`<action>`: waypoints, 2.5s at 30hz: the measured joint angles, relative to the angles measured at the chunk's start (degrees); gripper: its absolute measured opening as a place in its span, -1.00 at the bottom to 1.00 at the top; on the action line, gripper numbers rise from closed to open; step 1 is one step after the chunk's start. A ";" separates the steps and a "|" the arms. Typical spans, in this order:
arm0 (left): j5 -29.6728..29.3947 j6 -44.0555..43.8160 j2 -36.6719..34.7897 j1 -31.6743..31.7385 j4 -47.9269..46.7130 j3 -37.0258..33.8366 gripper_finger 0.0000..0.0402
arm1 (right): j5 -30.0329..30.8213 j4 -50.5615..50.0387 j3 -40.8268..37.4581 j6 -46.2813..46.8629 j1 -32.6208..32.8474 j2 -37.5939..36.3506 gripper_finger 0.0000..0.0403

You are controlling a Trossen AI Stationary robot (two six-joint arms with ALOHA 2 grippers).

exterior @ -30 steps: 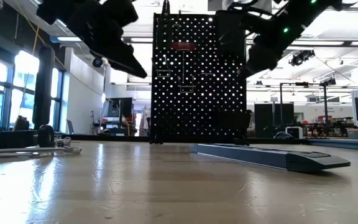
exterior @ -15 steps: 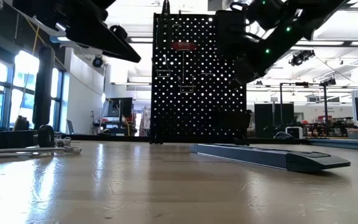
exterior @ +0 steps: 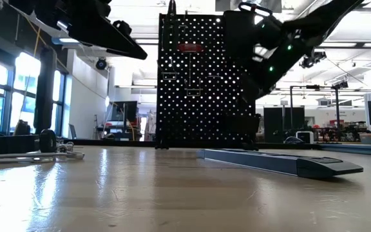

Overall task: Hang tools onto peg board
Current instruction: Put the socket into the bottom black bin on the peg board, then put the spirit level into the top black bin on the peg board

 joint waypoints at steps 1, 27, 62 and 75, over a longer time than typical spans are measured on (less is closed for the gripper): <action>0.00 -0.09 0.00 0.00 0.02 0.00 0.21 | -0.37 0.21 0.00 0.00 -0.17 0.88 -0.73; -0.11 -1.50 0.00 0.02 0.02 0.00 0.21 | -3.43 3.95 0.00 0.46 -3.73 4.38 -0.61; 1.03 -9.20 9.41 0.04 3.38 0.00 0.21 | -0.52 -3.62 0.11 23.16 32.42 -4.90 -0.15; 5.03 -10.98 19.24 -0.07 15.55 -0.02 0.21 | 1.91 3.45 0.11 39.16 43.98 10.07 -0.09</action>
